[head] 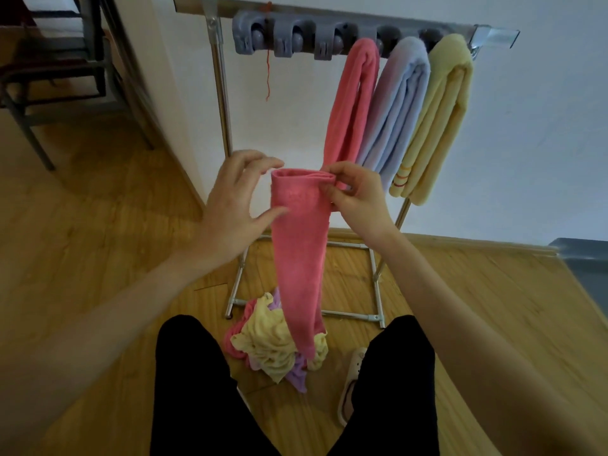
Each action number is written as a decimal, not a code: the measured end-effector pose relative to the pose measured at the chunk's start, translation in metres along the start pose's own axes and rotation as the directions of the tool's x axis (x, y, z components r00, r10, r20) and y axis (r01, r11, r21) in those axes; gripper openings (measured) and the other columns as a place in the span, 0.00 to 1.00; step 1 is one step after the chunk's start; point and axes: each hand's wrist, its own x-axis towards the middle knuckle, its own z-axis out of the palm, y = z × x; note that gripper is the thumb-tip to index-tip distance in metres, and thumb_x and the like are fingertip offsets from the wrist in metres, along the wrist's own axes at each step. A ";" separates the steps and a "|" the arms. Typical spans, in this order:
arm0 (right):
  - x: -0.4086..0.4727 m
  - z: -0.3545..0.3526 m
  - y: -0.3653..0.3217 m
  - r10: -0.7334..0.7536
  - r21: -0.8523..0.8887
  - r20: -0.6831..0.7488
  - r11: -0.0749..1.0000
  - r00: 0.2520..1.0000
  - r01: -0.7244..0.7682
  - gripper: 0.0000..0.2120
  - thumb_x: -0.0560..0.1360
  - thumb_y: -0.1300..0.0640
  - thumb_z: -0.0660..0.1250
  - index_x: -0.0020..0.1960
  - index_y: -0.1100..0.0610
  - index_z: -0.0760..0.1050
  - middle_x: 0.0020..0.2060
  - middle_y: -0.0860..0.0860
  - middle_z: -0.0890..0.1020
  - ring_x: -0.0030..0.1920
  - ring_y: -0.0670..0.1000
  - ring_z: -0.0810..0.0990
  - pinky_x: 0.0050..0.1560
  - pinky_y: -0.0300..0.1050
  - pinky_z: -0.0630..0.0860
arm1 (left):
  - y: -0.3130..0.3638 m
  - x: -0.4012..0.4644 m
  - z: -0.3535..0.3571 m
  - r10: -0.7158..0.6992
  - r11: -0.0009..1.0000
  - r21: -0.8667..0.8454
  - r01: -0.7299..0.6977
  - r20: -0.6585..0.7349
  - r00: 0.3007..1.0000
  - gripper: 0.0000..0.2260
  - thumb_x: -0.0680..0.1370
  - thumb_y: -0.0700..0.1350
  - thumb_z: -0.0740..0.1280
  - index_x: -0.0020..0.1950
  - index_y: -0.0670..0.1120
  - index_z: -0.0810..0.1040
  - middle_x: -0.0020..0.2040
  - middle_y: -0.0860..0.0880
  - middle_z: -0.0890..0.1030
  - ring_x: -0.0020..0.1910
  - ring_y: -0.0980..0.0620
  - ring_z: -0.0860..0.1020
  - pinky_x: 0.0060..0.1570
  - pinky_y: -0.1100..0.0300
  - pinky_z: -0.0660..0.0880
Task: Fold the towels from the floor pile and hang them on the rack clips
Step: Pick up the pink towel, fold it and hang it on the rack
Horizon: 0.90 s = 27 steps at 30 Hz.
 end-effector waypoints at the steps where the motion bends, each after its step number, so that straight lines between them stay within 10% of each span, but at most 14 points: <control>1: -0.002 0.002 0.001 0.029 0.025 0.005 0.999 1.000 -0.029 0.06 0.74 0.69 0.67 0.49 0.61 0.78 0.34 0.44 0.80 0.38 0.50 0.80 0.40 0.57 0.81 | -0.007 -0.011 0.005 -0.098 0.993 -0.069 0.099 0.022 0.995 0.29 0.68 0.49 0.76 0.66 0.45 0.71 0.60 0.49 0.72 0.58 0.57 0.71 0.58 0.69 0.67; 6: -0.009 0.008 -0.002 0.136 0.092 0.014 0.986 0.991 -0.137 0.10 0.74 0.69 0.66 0.47 0.55 0.78 0.36 0.49 0.79 0.40 0.50 0.79 0.43 0.57 0.82 | -0.049 -0.059 0.053 -0.363 0.806 -0.294 0.514 0.441 0.821 0.27 0.64 0.45 0.80 0.60 0.50 0.75 0.54 0.55 0.79 0.52 0.59 0.77 0.50 0.59 0.75; 12: -0.015 0.000 -0.008 0.209 0.258 0.012 0.944 0.978 -0.205 0.07 0.76 0.68 0.64 0.52 0.61 0.77 0.40 0.53 0.81 0.41 0.51 0.80 0.41 0.46 0.80 | -0.066 -0.075 0.101 -0.336 0.741 -0.248 0.625 0.669 0.663 0.13 0.68 0.42 0.77 0.49 0.50 0.81 0.45 0.53 0.83 0.44 0.61 0.81 0.49 0.58 0.78; 17: -0.017 -0.020 -0.006 0.356 0.492 -0.083 0.827 0.931 -0.272 0.08 0.76 0.70 0.63 0.53 0.65 0.76 0.31 0.48 0.80 0.32 0.45 0.78 0.39 0.43 0.79 | -0.065 -0.097 0.136 -0.414 0.585 -0.110 0.803 0.812 0.413 0.17 0.72 0.51 0.74 0.56 0.45 0.81 0.52 0.49 0.83 0.55 0.49 0.80 0.60 0.50 0.75; 23: -0.031 -0.046 0.036 0.664 0.647 -0.412 0.695 0.624 -0.312 0.14 0.74 0.72 0.59 0.59 0.69 0.72 0.35 0.54 0.77 0.33 0.48 0.77 0.34 0.38 0.76 | -0.062 -0.098 0.133 -0.445 0.440 -0.251 0.863 0.773 0.452 0.17 0.73 0.49 0.71 0.60 0.47 0.78 0.53 0.52 0.80 0.51 0.56 0.78 0.51 0.64 0.74; 27: -0.061 -0.042 0.081 0.756 0.602 -0.411 0.645 0.509 -0.471 0.16 0.74 0.73 0.58 0.60 0.69 0.70 0.45 0.59 0.78 0.43 0.54 0.80 0.29 0.36 0.77 | -0.066 -0.064 0.112 -0.502 0.493 -0.295 0.818 0.672 0.544 0.21 0.66 0.56 0.72 0.48 0.41 0.82 0.45 0.42 0.83 0.47 0.46 0.80 0.51 0.51 0.76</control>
